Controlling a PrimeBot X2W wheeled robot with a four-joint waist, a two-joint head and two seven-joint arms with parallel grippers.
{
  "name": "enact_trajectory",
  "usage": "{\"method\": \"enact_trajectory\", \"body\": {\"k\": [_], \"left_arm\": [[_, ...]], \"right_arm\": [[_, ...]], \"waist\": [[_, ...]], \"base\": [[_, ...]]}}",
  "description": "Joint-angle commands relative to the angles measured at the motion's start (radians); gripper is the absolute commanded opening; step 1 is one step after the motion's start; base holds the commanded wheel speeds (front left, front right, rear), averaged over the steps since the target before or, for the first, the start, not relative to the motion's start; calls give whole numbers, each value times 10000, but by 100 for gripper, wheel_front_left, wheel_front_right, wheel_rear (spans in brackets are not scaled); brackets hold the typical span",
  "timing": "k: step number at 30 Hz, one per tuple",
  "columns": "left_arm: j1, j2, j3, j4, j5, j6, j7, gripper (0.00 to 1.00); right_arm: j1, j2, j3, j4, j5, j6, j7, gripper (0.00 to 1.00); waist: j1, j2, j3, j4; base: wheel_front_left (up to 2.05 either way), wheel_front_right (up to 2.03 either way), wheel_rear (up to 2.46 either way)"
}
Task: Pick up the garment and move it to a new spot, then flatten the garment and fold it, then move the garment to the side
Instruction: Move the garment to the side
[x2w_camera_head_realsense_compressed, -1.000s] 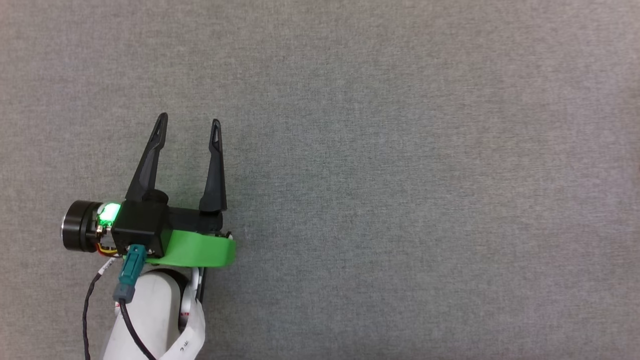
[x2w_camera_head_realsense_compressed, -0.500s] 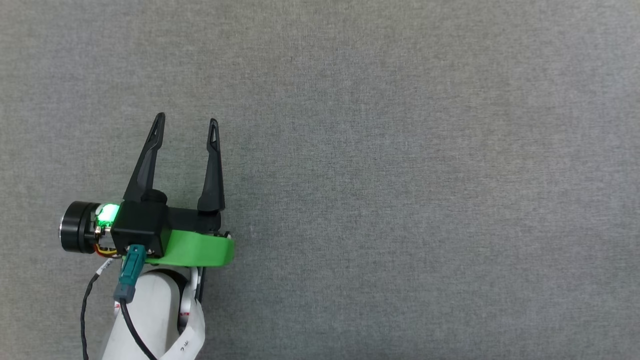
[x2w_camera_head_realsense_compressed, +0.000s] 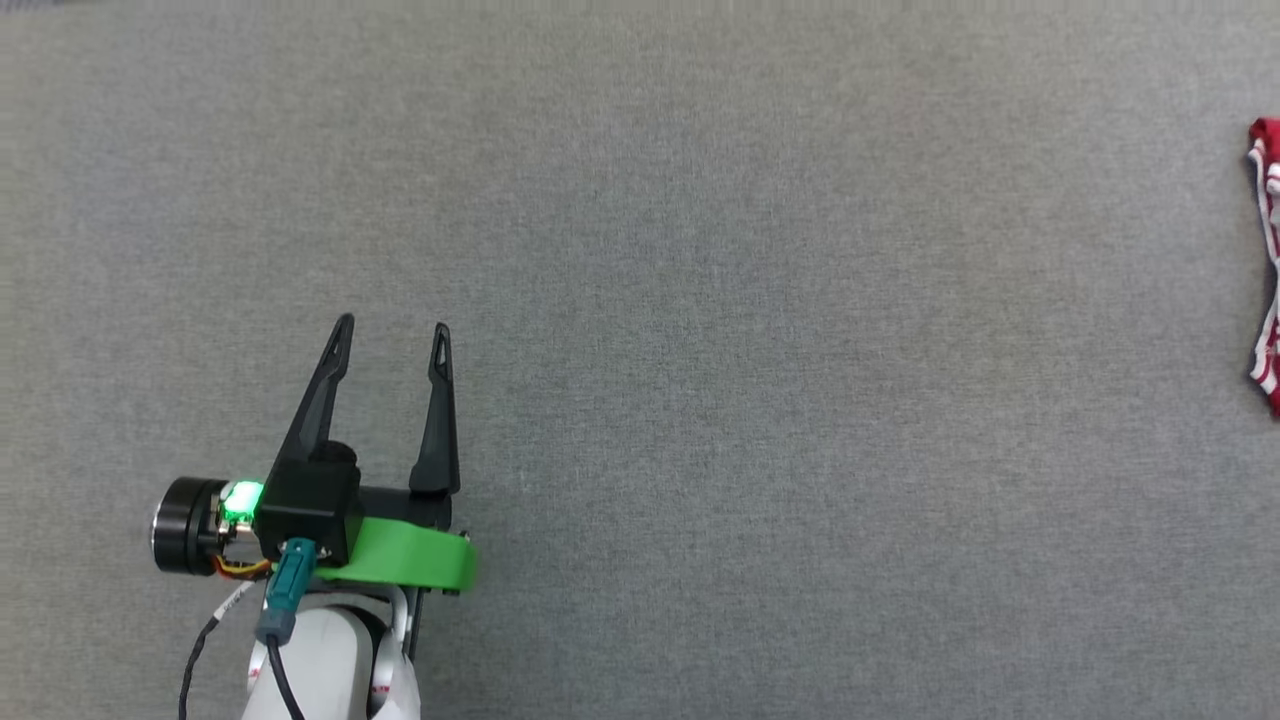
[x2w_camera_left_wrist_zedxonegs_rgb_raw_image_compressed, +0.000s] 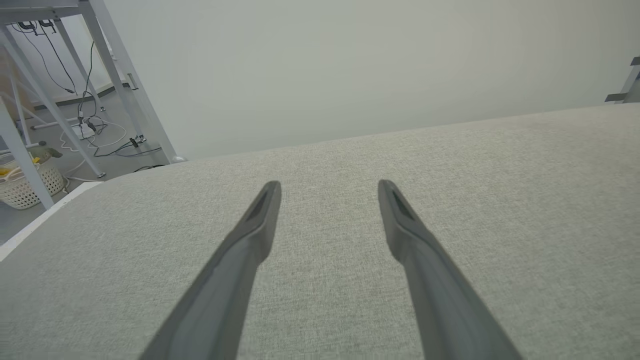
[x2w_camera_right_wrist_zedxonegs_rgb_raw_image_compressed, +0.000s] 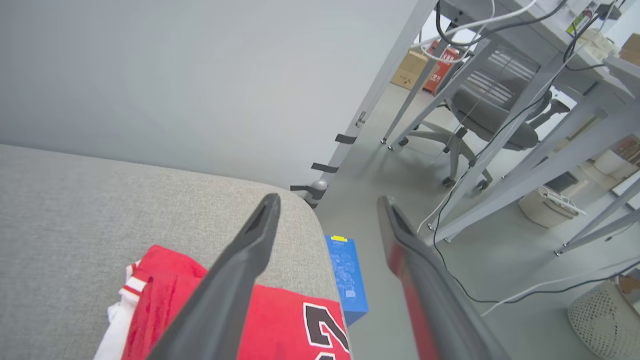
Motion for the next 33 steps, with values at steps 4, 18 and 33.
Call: {"method": "enact_trajectory", "body": {"k": [4, 18, 33], "left_arm": [[299, -67, 19, 121, -76, 14, -57, 100], [798, -174, 165, 488, -170, -48, -57, 100], [1234, -352, 367, 762, -305, -171, -57, 100]], "right_arm": [[84, 903, -599, -771, -728, -11, -346, 100], [3372, 5724, -2971, -6192, -3659, -11, -364, 100], [6855, 8194, -2399, -7862, -4399, -11, -365, 100]], "waist": [[1, 0, -805, 231], [1, 0, -1913, 725], [1, 0, -2517, 908]], "base": [[0, 0, 0], [0, 0, 0], [0, 0, 0]]}}
